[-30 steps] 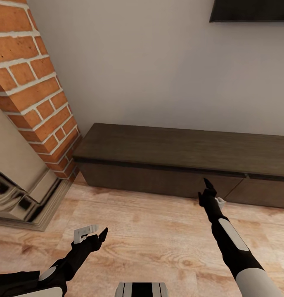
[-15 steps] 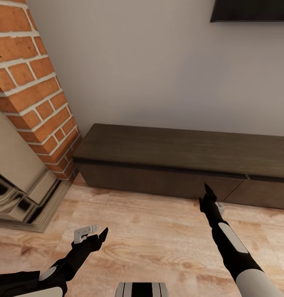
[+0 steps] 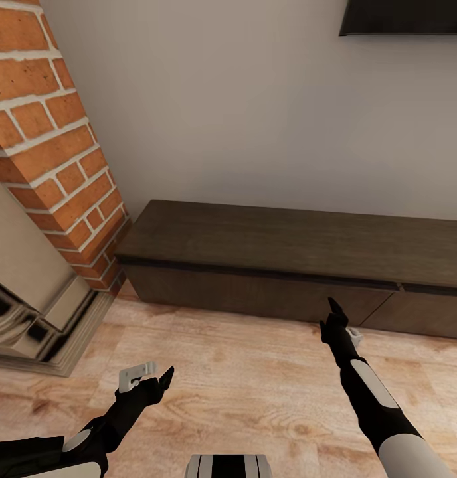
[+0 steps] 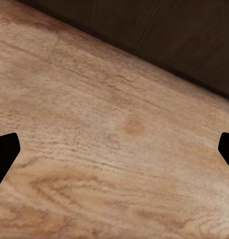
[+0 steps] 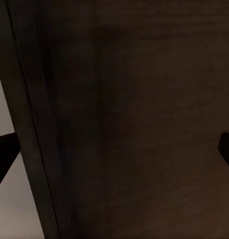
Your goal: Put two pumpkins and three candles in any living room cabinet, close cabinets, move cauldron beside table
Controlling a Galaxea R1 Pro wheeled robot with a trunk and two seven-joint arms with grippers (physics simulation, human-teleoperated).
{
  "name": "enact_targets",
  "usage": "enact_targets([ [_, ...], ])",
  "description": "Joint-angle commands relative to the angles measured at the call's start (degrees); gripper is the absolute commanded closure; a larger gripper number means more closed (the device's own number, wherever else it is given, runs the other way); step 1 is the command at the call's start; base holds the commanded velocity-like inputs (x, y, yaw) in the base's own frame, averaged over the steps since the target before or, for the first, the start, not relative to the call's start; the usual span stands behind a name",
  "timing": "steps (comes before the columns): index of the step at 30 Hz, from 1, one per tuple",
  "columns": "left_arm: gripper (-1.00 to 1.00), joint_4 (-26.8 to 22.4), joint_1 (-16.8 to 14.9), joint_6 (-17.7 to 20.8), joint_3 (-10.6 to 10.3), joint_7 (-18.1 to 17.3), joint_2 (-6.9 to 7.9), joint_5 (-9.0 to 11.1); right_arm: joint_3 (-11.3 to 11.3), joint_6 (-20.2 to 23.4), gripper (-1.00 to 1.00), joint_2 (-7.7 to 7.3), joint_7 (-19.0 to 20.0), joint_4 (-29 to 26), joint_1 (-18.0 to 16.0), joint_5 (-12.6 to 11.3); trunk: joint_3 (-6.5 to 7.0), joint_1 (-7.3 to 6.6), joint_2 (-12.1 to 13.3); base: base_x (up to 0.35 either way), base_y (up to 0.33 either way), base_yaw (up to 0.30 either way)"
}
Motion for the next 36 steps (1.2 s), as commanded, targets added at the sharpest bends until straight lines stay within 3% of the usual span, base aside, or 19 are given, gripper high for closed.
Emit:
enact_targets([
  [1,-1.0,-0.07,-0.11,-0.21,-0.17,0.16,0.01,0.12,0.13,-0.15,-1.0,0.01,0.24,0.0,-0.02,-0.62,-0.04,-0.01,-0.02,0.001,0.0,0.0],
  [8,-1.0,-0.06,-0.11,-0.21,-0.17,0.16,0.01,0.12,0.37,-0.12,-1.0,-0.53,0.14,-0.02,-0.02,-0.14,-0.04,-0.01,-0.02,0.0,0.0,0.0],
  [15,-1.0,-0.08,-0.11,-0.21,-0.17,0.16,0.01,0.12,0.42,-0.07,-1.0,-2.17,-0.26,0.06,-0.02,0.04,-0.04,-0.01,-0.02,0.035,0.0,0.0],
  [36,-1.0,-0.07,-0.11,-0.21,-0.34,0.07,-0.05,0.06,0.65,0.19,-1.0,-2.49,-0.27,0.15,-0.02,0.75,-0.04,-0.01,-0.02,0.09,0.015,0.0],
])
